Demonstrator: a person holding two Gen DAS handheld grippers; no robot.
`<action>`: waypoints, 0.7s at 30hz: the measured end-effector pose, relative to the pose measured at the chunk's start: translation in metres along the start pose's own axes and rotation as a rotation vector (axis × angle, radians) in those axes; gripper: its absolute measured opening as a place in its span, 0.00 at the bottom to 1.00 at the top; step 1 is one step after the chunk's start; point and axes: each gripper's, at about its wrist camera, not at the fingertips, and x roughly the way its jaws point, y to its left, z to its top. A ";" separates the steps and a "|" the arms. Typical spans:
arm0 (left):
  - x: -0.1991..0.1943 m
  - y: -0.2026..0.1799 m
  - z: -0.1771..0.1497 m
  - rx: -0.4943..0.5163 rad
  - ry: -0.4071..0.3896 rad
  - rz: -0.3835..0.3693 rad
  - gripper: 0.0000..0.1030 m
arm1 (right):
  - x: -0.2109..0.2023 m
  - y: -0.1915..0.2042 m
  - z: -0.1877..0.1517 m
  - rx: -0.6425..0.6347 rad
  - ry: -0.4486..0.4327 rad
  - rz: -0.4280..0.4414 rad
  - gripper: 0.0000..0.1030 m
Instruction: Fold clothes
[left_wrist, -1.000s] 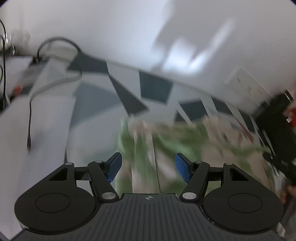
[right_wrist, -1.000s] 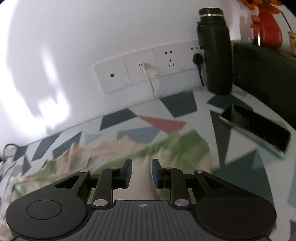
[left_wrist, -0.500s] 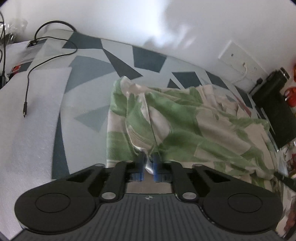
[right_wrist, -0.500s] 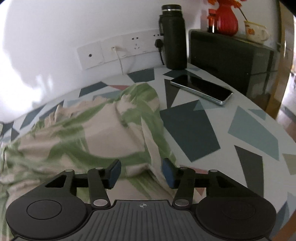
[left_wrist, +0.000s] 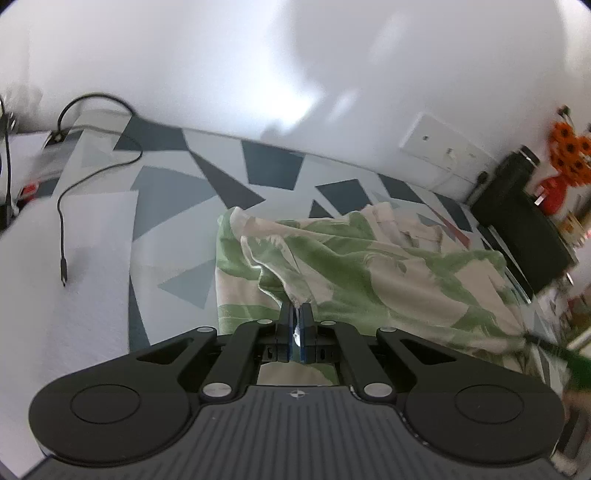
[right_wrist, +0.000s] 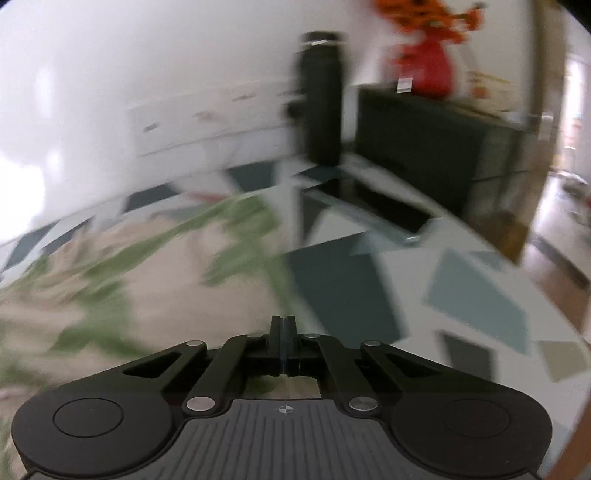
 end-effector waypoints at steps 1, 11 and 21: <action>-0.002 0.001 -0.003 0.018 0.007 0.001 0.03 | 0.002 -0.005 0.000 0.010 0.018 -0.007 0.00; 0.005 0.011 -0.026 0.062 0.104 -0.026 0.03 | 0.010 0.017 -0.006 -0.036 0.099 0.102 0.42; -0.014 -0.005 0.001 0.208 -0.070 -0.039 0.03 | 0.006 0.009 0.009 0.064 0.021 0.107 0.03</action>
